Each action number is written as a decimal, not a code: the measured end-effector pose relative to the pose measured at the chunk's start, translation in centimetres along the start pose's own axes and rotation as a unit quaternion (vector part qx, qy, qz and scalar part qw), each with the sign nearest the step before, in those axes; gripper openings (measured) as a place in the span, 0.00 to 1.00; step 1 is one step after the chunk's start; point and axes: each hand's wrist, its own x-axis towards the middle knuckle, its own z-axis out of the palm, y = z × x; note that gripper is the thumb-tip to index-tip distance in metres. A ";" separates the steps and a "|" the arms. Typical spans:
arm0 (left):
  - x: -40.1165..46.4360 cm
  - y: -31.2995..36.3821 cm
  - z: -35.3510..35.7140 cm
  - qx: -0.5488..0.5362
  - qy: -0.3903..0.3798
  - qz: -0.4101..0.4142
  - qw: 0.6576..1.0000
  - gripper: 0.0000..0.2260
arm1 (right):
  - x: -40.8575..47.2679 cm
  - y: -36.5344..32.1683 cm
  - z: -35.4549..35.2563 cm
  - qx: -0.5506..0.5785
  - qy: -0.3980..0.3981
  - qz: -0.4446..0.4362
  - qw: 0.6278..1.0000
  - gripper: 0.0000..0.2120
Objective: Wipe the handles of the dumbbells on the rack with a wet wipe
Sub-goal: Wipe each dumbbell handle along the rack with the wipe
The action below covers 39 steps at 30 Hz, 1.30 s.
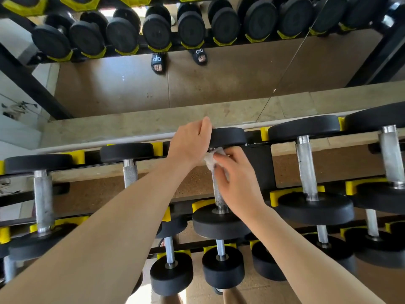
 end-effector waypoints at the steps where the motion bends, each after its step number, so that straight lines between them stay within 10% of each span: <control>1: 0.0 0.0 0.0 -0.002 -0.001 -0.001 1.000 0.24 | 0.0 -0.1 0.2 -0.067 -0.025 -0.038 0.997 0.11; 6: -0.4 0.3 -0.2 -0.008 0.001 0.010 1.000 0.21 | 0.7 0.6 0.7 -0.266 -0.090 -0.108 0.954 0.18; 11: -0.3 0.1 -0.2 -0.006 0.000 0.004 1.000 0.25 | -0.4 2.1 -1.6 -0.193 -0.082 -0.128 0.969 0.14; 14: -0.4 0.1 -0.2 0.003 0.003 0.003 1.000 0.25 | -0.7 2.3 -1.6 -0.034 0.016 0.091 0.995 0.10; 17: -0.4 0.2 -0.2 0.008 0.006 0.002 1.000 0.25 | 1.3 1.3 0.2 0.198 -0.043 0.449 0.870 0.12; 19: -0.4 0.2 -0.1 0.010 0.005 0.008 1.000 0.25 | 2.0 0.6 1.0 0.239 -0.079 0.518 0.818 0.13; 22: -0.3 0.1 -0.1 0.015 0.009 0.013 1.000 0.25 | 0.5 -0.1 0.8 0.168 -0.027 0.419 0.892 0.14; 26: -0.2 -0.1 -0.1 0.009 0.016 0.015 1.000 0.25 | -1.2 -1.7 -0.1 0.007 -0.001 0.050 0.999 0.07; 31: -0.3 -0.1 0.0 0.003 0.010 0.015 1.000 0.25 | 0.4 -1.1 0.6 -0.319 -0.165 -0.163 0.919 0.11; 36: -0.1 -0.1 -0.1 0.007 0.013 0.013 1.000 0.26 | 0.0 0.7 -1.5 -0.288 -0.223 -0.250 0.897 0.12; 39: -0.2 -0.1 0.0 0.010 0.018 0.008 1.000 0.26 | -0.4 2.0 -3.0 -0.200 -0.150 -0.149 0.957 0.09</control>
